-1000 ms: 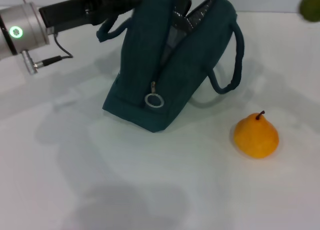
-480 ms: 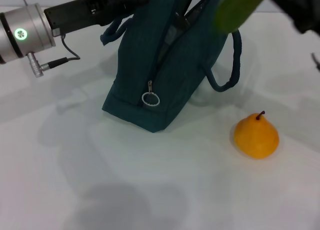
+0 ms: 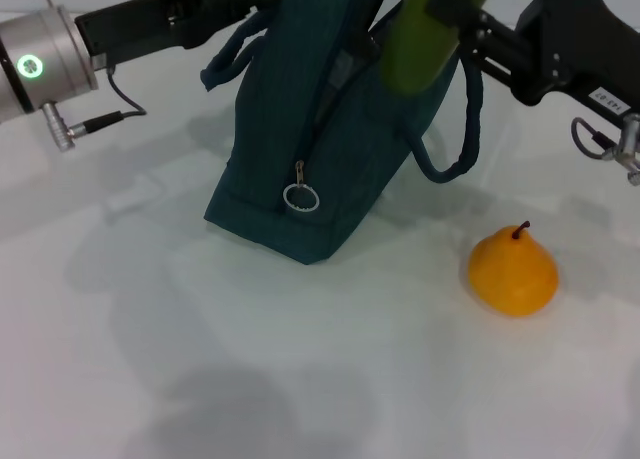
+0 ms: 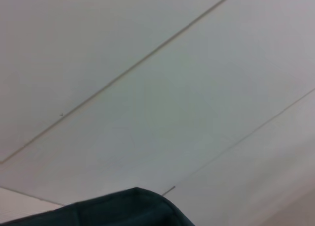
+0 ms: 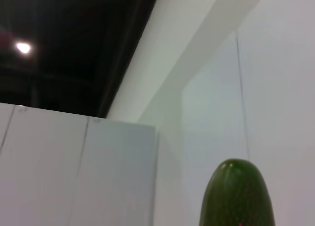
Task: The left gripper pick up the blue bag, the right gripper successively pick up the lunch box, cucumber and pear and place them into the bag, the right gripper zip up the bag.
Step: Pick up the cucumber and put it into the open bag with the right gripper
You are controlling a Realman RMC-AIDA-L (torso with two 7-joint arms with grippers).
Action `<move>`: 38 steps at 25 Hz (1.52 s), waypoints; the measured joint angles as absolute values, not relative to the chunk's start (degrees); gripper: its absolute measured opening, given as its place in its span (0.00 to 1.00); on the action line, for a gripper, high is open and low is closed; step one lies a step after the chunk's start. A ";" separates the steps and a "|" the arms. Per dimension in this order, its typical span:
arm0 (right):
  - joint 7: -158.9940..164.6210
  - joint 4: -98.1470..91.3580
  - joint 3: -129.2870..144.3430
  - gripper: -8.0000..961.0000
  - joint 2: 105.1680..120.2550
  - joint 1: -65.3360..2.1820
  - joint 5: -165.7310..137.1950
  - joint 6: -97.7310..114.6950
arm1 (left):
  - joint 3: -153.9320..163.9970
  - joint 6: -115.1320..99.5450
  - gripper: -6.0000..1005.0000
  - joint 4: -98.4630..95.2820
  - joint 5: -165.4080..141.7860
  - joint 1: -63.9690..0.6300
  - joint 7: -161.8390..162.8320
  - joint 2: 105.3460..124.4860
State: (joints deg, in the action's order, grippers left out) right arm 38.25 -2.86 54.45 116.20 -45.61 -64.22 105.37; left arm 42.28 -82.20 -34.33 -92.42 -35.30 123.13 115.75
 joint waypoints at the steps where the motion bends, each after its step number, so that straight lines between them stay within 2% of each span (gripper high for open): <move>1: 38.21 -3.32 54.49 0.69 116.20 -45.24 -64.13 105.37 | 42.28 -82.13 0.07 -34.34 -92.70 -35.22 122.95 115.41; 10: 38.60 -11.01 54.13 0.69 116.00 -37.45 -60.34 107.41 | 42.66 -82.29 0.09 -34.82 -94.97 -35.02 121.40 114.01; 11: 38.62 -12.71 54.00 0.69 115.75 -34.60 -58.10 108.30 | 42.73 -82.49 0.10 -35.22 -95.16 -35.06 121.24 113.84; 16: 38.62 -16.07 53.97 0.69 115.58 -29.67 -55.07 108.71 | 43.15 -84.90 0.14 -40.46 -96.82 -34.91 119.98 113.60; 21: 38.56 -16.93 53.99 0.69 115.40 -27.53 -53.87 108.76 | 45.10 -89.07 0.19 -45.92 -101.33 -36.46 123.75 111.64; 23: 38.37 -16.93 54.01 0.70 115.40 -27.30 -53.87 108.77 | 46.14 -89.71 0.37 -46.59 -103.08 -37.63 125.91 111.05; 29: 38.16 -17.01 54.05 0.70 115.40 -27.03 -53.94 108.71 | 47.40 -89.95 0.60 -47.42 -109.61 -41.49 128.74 110.82; 35: 38.15 -17.00 54.05 0.70 115.40 -27.00 -53.88 108.68 | 47.22 -89.64 0.82 -50.58 -113.49 -43.15 130.22 111.23; 38: 38.30 -16.75 54.05 0.70 115.40 -26.99 -53.86 108.67 | 47.25 -89.56 0.82 -52.45 -113.62 -43.25 131.10 111.29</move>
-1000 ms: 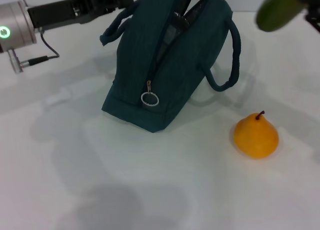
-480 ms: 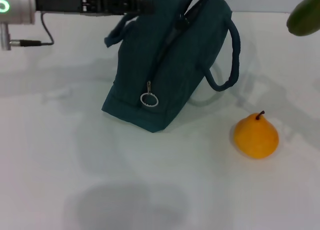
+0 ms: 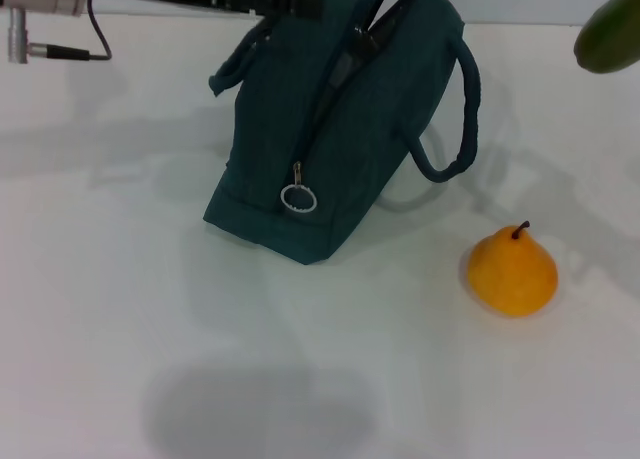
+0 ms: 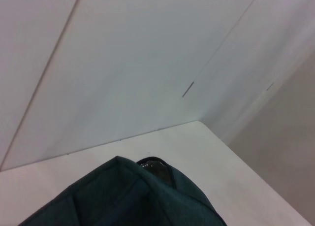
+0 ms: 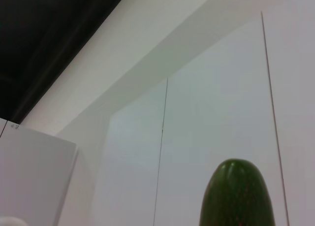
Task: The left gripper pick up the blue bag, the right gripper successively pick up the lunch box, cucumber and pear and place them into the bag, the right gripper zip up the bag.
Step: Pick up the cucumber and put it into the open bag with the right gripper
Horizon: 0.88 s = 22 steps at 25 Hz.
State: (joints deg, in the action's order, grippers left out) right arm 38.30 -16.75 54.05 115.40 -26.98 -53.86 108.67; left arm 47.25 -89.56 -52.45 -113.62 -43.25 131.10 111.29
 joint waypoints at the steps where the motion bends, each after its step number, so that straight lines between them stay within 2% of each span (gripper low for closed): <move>1: 38.37 -16.67 54.05 0.70 115.40 -26.97 -53.86 108.64 | 47.35 -89.56 0.83 -53.07 -113.87 -43.25 131.59 111.30; 13: 38.58 -16.43 54.47 0.71 115.52 -26.29 -54.03 108.80 | 47.38 -89.57 0.80 -55.93 -119.68 -42.82 135.26 112.76; 22: 38.65 -16.25 54.67 0.71 115.64 -26.05 -54.19 108.89 | 47.33 -89.36 0.79 -58.11 -123.19 -42.88 138.01 113.07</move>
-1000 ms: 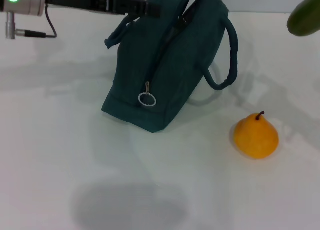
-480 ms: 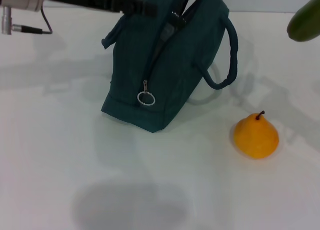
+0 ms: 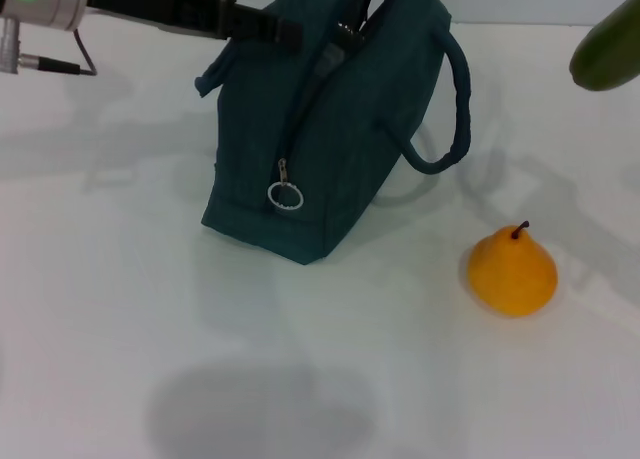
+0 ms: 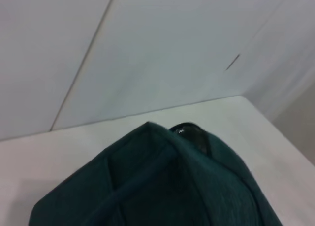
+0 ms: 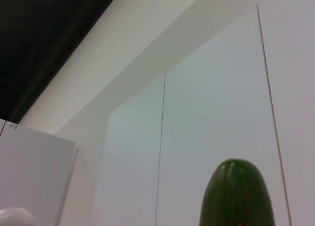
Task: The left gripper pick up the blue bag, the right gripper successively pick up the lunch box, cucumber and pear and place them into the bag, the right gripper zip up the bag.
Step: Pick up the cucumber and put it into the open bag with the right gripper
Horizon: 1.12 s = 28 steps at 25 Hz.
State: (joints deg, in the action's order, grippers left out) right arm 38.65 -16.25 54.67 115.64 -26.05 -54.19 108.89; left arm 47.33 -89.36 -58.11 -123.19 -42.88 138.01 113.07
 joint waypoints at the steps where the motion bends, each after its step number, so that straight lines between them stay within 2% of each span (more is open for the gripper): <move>1: 38.65 -16.24 54.68 0.71 115.66 -26.04 -54.20 108.90 | 47.33 -89.33 0.78 -58.11 -123.42 -42.91 138.18 113.12; 5: 38.67 -16.24 54.75 0.72 115.68 -26.02 -54.23 109.01 | 47.36 -89.31 0.78 -58.11 -123.80 -43.18 138.78 113.32; 10: 38.67 -15.62 54.76 0.72 115.64 -25.91 -54.23 109.92 | 47.72 -89.50 0.55 -58.08 -123.84 -43.24 138.97 113.38; 20: 38.67 -15.38 54.76 0.72 115.57 -24.78 -53.94 111.65 | 47.53 -89.49 0.32 -57.75 -123.31 -42.85 139.90 113.63; 26: 38.67 -15.11 54.76 0.73 115.57 -24.76 -53.90 111.71 | 47.48 -89.53 0.09 -57.06 -121.61 -42.04 140.65 114.16; 28: 38.67 -15.11 54.76 0.73 115.55 -24.77 -53.89 111.75 | 47.47 -89.53 0.08 -56.82 -120.15 -41.44 141.26 114.36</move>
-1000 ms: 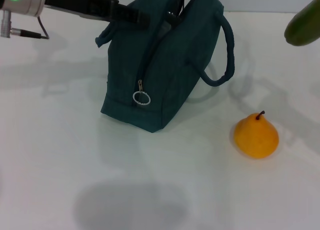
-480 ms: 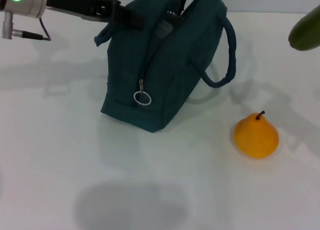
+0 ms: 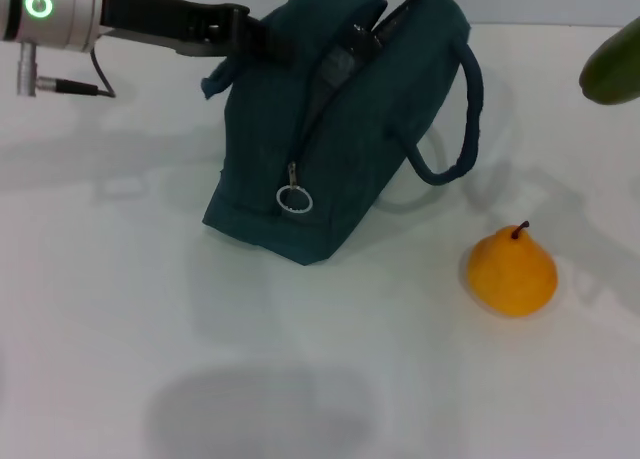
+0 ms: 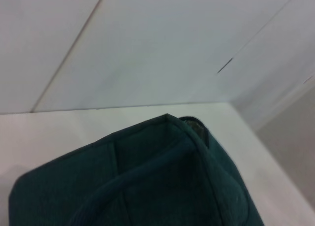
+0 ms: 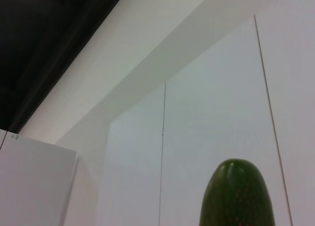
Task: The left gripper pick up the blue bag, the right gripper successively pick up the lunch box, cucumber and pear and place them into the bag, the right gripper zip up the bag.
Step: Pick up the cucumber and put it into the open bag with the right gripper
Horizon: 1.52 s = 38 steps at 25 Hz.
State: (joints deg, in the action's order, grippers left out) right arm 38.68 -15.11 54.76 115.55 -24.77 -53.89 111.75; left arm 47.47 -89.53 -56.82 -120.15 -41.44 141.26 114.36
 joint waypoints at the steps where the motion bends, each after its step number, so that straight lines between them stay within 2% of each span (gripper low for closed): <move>1: 38.67 -15.11 54.75 0.73 115.51 -24.77 -53.88 111.76 | 47.44 -89.52 0.07 -56.72 -119.16 -40.94 141.65 114.46; 7: 38.67 -15.43 54.80 0.73 115.39 -24.79 -54.12 112.56 | 47.46 -89.98 0.07 -55.47 -112.61 -38.99 142.41 115.21; 13: 38.67 -15.89 54.67 0.73 115.37 -24.97 -54.12 115.11 | 47.61 -90.04 0.07 -56.29 -107.36 -35.84 145.98 117.27; 22: 37.33 -16.34 60.08 0.74 115.71 -29.75 -55.04 108.79 | 47.50 -90.09 0.07 -56.37 -105.39 -31.87 146.12 118.84; 30: 32.68 -15.66 69.46 0.74 116.20 -35.51 -54.72 99.91 | 47.46 -89.88 0.07 -55.98 -105.36 -31.39 144.45 119.22; 38: 29.38 -13.44 74.55 0.74 116.19 -38.32 -54.61 93.55 | 47.46 -89.68 0.07 -55.97 -105.36 -31.67 143.80 119.24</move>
State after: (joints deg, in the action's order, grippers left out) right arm 29.38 -13.44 74.55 116.19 -38.32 -54.61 93.55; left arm 47.46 -89.68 -55.97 -105.36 -31.67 143.80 119.24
